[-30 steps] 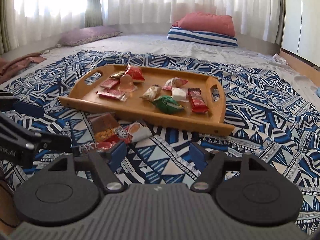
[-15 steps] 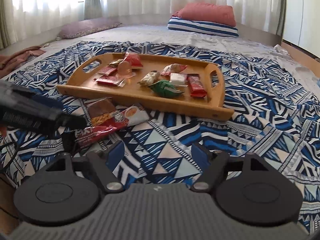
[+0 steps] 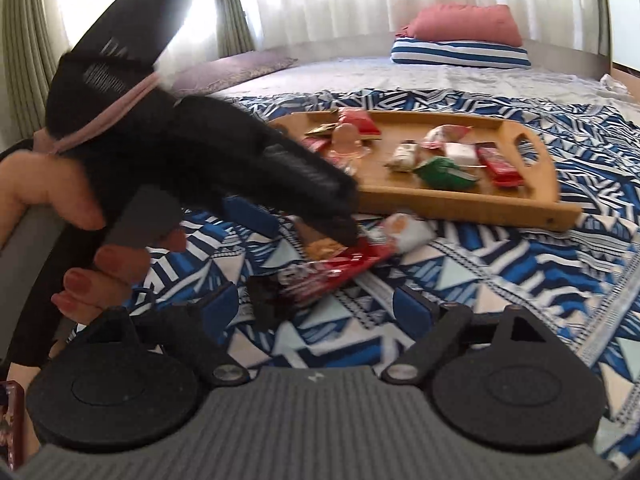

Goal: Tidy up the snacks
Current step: 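Grasp the brown almond packet with the left gripper while the right moves over the red MXT stick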

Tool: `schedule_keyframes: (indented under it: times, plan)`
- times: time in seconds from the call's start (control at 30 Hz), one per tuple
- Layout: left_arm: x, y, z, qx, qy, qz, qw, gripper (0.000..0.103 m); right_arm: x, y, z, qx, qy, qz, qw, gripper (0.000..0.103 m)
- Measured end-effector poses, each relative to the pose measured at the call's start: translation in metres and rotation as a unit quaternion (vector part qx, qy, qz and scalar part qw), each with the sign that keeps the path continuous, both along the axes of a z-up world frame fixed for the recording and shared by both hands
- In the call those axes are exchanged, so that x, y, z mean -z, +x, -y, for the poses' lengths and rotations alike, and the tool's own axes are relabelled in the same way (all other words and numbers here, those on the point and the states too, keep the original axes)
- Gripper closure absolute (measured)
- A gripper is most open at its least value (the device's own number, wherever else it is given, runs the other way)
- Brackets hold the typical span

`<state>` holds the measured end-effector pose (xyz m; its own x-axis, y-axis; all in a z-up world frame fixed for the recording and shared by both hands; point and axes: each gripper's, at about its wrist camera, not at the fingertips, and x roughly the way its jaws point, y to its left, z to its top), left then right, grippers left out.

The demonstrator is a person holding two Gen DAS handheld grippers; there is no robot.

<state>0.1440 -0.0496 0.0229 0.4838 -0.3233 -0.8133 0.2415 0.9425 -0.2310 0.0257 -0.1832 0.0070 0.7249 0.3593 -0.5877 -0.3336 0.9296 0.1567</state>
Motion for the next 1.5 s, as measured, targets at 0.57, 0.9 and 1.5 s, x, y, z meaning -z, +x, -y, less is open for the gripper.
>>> schedule_keyframes:
  times: [0.57, 0.9, 1.5]
  plan:
    - [-0.005, -0.003, -0.012, 0.012, 0.009, 0.008, 0.9998, 0.090, 0.009, 0.013, 0.004, 0.072, -0.081, 0.000, 0.994, 0.011]
    - [-0.009, -0.008, -0.012, 0.003, 0.020, 0.015, 0.9997, 0.074, 0.009, 0.007, 0.057, 0.166, -0.112, -0.019, 0.980, 0.010]
    - [0.015, -0.003, 0.046, -0.001, 0.082, 0.054, 0.9952, 0.028, -0.005, -0.008, 0.114, 0.246, -0.132, -0.031, 0.960, 0.010]
